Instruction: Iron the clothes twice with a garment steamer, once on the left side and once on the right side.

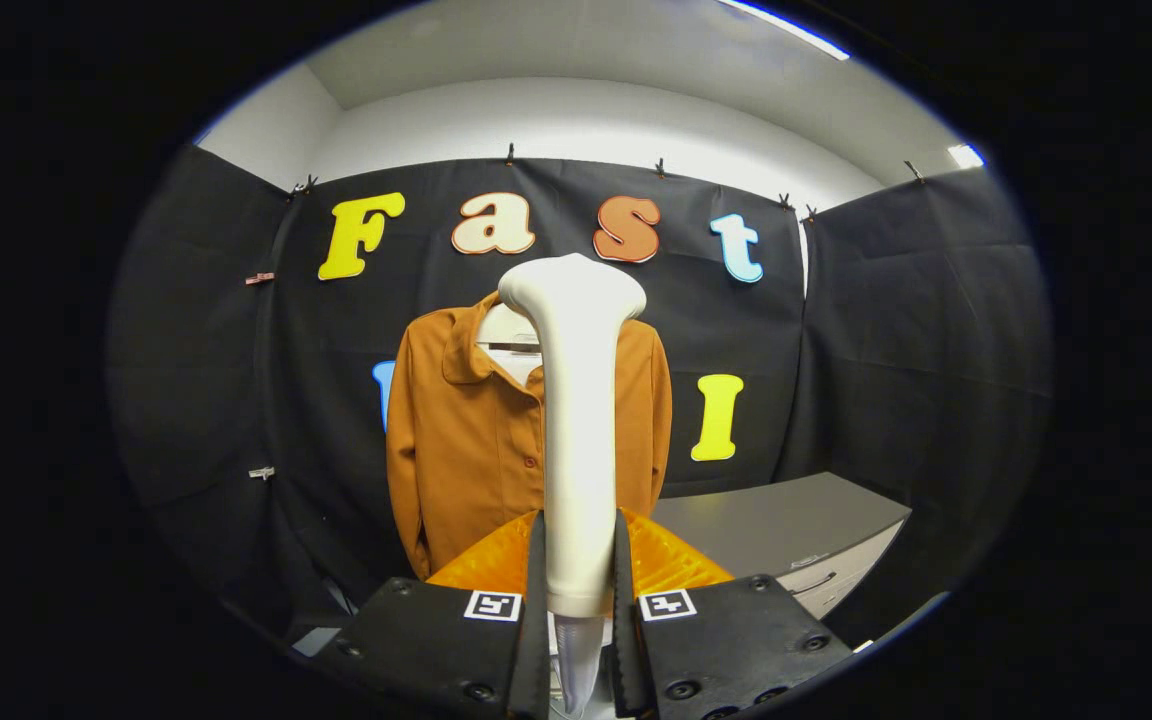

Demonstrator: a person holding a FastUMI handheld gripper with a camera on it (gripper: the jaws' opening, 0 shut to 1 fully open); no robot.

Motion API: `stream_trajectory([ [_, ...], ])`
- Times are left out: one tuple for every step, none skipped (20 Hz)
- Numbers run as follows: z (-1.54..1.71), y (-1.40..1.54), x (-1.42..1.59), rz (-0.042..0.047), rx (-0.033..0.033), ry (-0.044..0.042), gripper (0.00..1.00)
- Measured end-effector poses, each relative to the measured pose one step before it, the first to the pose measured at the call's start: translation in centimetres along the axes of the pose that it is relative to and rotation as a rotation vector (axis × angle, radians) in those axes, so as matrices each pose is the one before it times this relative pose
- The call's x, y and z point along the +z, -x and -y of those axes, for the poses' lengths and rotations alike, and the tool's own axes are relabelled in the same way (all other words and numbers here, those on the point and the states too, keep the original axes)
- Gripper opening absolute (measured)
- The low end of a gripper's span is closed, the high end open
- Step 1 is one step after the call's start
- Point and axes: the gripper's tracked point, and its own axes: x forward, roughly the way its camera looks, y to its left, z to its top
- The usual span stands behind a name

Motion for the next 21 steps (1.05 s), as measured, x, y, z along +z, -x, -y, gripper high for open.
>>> stream_trajectory([
  [0.009,-0.012,0.055,0.00115,0.00022,-0.00111,0.28],
  [-0.079,-0.022,0.055,-0.00004,0.00057,0.00137,0.28],
  [0.061,-0.057,0.035,0.00106,0.00019,-0.00046,0.28],
  [-0.074,-0.009,0.001,-0.00134,0.00005,0.00008,0.28],
  [-0.002,-0.049,0.047,-0.00023,-0.00001,-0.00148,0.28],
  [0.012,0.044,-0.069,-0.00085,-0.00032,-0.00049,0.28],
  [0.010,-0.011,-0.007,-0.00056,0.00002,-0.00076,0.28],
  [-0.021,-0.058,-0.057,-0.00134,-0.00031,0.00011,0.28],
  [-0.007,-0.014,-0.009,-0.00011,-0.00061,-0.00072,0.28],
  [0.044,-0.054,0.030,-0.00075,-0.00256,0.00070,0.28],
  [0.061,-0.077,0.061,-0.00094,-0.00182,0.00008,0.28],
  [-0.018,-0.016,-0.025,0.00001,-0.00043,-0.00194,0.28],
  [-0.018,0.003,-0.041,-0.00173,0.00084,-0.00088,0.28],
  [-0.027,-0.017,0.019,-0.00046,0.00052,-0.00159,0.28],
  [-0.060,-0.030,0.005,-0.00095,0.00018,0.00103,0.28],
  [0.095,-0.005,-0.030,-0.00018,-0.00062,-0.00018,0.28],
  [0.011,-0.044,0.066,-0.00102,-0.00019,-0.00058,0.28],
  [0.035,0.015,-0.007,0.00003,0.00003,-0.00145,0.28],
  [-0.066,0.003,0.014,0.00055,-0.00029,-0.00118,0.28],
  [-0.016,-0.073,0.007,-0.00039,-0.00032,-0.00042,0.28],
  [-0.010,-0.037,-0.017,-0.00078,0.00072,-0.00032,0.28],
])
